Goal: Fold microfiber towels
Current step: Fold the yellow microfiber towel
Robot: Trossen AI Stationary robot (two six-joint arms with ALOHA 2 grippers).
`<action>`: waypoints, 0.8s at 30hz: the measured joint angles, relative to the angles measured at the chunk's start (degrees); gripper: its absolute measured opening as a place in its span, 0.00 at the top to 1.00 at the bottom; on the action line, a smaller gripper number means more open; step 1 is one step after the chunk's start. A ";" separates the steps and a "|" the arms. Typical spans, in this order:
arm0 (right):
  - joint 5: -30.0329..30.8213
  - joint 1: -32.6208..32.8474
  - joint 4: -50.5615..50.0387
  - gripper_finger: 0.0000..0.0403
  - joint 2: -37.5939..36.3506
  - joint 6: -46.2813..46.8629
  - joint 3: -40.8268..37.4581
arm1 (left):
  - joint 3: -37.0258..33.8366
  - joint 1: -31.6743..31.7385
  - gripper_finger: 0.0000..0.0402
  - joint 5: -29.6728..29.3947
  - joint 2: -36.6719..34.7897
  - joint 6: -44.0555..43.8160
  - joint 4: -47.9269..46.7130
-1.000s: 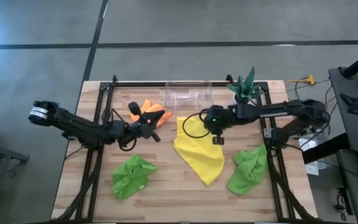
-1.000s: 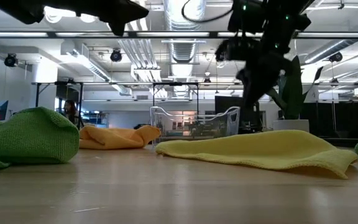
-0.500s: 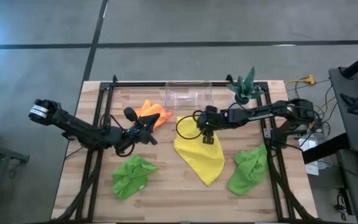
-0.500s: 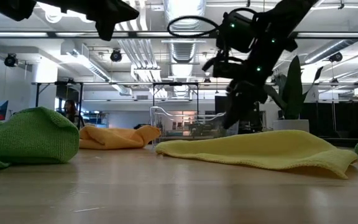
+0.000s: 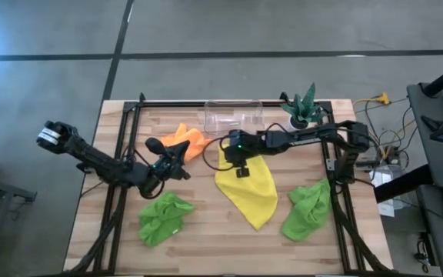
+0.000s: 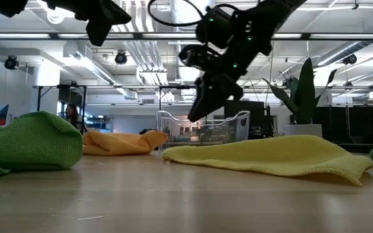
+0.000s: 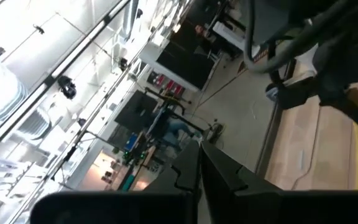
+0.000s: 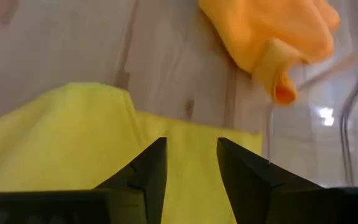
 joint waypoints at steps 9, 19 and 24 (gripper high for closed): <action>0.02 -2.52 -12.51 0.65 10.20 -12.84 12.35 | 0.10 -9.96 1.00 -4.28 -2.53 1.46 0.02; 0.02 -5.67 -13.63 0.67 17.05 -15.49 19.18 | -0.02 -12.35 1.00 -3.20 -3.56 1.09 -0.03; 0.02 -5.92 -13.60 0.67 18.27 -17.82 20.50 | -0.02 -12.35 1.00 -3.17 -3.01 1.21 0.00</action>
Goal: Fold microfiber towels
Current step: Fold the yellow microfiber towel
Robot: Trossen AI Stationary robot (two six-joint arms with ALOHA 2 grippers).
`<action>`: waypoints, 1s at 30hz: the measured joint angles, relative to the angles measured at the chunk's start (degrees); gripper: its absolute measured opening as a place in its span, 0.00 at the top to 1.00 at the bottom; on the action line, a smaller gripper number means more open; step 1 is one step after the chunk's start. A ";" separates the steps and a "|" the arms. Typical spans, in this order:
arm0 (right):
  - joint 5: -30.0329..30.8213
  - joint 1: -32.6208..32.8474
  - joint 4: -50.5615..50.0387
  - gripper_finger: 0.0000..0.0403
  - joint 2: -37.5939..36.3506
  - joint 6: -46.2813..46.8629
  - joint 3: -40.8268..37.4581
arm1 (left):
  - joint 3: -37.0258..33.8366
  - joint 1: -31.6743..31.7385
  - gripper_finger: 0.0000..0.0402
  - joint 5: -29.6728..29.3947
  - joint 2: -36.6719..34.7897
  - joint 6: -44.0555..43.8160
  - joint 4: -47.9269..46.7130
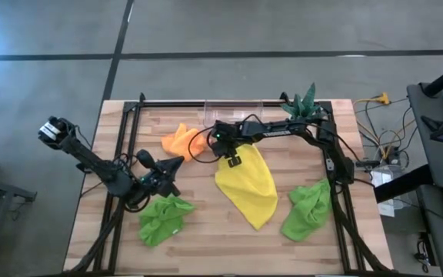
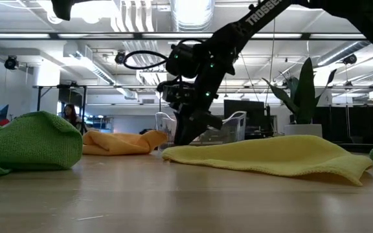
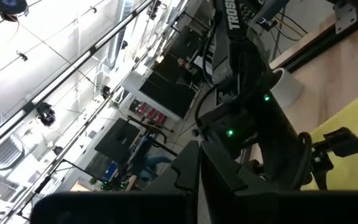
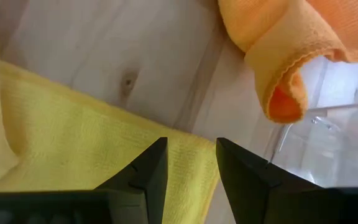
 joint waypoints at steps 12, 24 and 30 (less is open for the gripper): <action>0.45 -0.25 -1.86 0.68 0.90 -0.15 0.01 | 0.00 0.00 1.00 0.26 -0.07 0.03 0.02; -3.39 -0.23 -3.31 0.77 0.85 3.53 -0.77 | 0.00 0.00 1.00 2.93 -0.07 0.06 0.04; -4.51 0.21 -5.00 0.86 0.74 4.48 -0.90 | 0.00 0.00 1.00 2.93 -0.07 0.03 0.03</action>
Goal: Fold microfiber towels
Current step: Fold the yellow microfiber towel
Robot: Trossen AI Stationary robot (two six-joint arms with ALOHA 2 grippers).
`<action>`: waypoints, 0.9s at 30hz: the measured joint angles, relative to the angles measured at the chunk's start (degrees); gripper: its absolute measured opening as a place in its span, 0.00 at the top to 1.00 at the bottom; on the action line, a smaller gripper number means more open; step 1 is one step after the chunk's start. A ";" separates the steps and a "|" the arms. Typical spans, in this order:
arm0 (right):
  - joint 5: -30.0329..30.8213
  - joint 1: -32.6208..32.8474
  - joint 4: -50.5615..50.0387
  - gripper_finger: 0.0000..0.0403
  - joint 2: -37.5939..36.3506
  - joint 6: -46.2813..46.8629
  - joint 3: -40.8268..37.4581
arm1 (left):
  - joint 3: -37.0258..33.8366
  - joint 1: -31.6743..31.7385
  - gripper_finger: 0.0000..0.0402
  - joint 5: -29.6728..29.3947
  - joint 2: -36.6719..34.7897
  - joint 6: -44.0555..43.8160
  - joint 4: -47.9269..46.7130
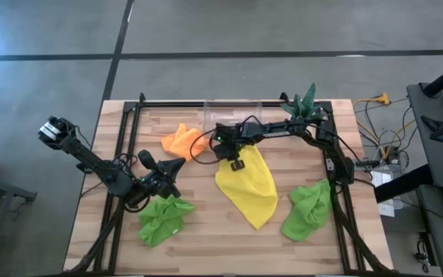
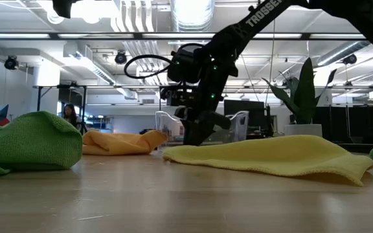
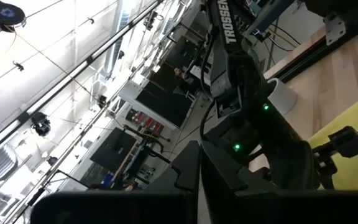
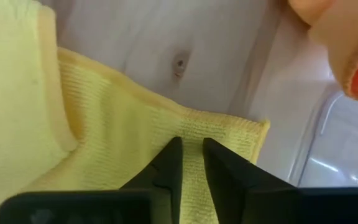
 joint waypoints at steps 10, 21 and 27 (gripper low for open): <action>0.04 1.85 -1.29 0.96 0.00 0.31 0.52 | 0.00 0.00 1.00 -0.02 0.00 -0.05 0.01; 0.72 6.22 -2.13 0.84 -0.26 0.28 0.61 | 0.00 0.00 1.00 -0.04 0.00 -0.24 0.01; 4.82 6.70 -2.41 0.79 -0.58 0.26 0.61 | 0.00 0.00 1.00 -0.07 0.00 -0.26 0.00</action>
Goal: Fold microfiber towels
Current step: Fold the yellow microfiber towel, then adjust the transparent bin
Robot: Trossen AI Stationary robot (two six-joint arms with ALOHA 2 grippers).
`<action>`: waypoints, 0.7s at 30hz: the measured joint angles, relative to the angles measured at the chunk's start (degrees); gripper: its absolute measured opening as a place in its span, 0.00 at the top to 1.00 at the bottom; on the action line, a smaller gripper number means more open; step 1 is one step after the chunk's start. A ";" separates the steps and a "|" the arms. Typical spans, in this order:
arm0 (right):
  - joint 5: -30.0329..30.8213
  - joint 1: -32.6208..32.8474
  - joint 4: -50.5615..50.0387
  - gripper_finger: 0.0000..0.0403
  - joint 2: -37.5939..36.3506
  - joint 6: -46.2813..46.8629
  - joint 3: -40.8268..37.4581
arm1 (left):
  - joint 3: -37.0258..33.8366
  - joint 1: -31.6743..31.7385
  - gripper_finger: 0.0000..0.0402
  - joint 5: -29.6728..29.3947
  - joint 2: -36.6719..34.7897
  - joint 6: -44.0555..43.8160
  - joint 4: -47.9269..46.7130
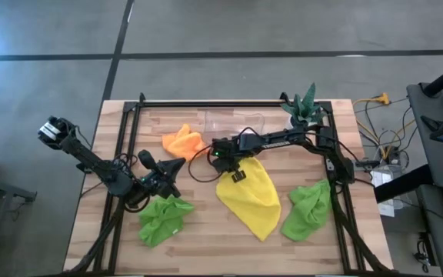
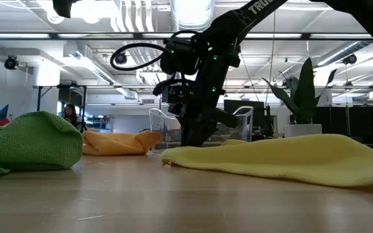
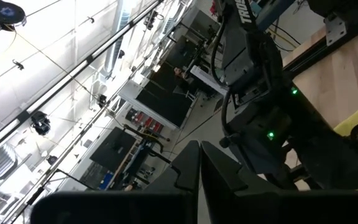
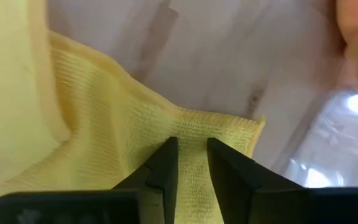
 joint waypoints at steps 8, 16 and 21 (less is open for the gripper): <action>6.19 -0.06 0.24 0.74 -1.83 -0.53 -0.04 | 0.00 0.00 1.00 -0.02 0.00 0.00 0.01; 6.67 -0.15 -0.26 0.70 -7.28 2.94 -0.02 | -0.02 0.00 1.00 -0.02 0.00 -0.02 0.01; 11.00 -0.59 -6.45 0.71 -8.89 5.58 0.00 | -0.04 0.00 1.00 -0.04 0.00 -0.03 0.00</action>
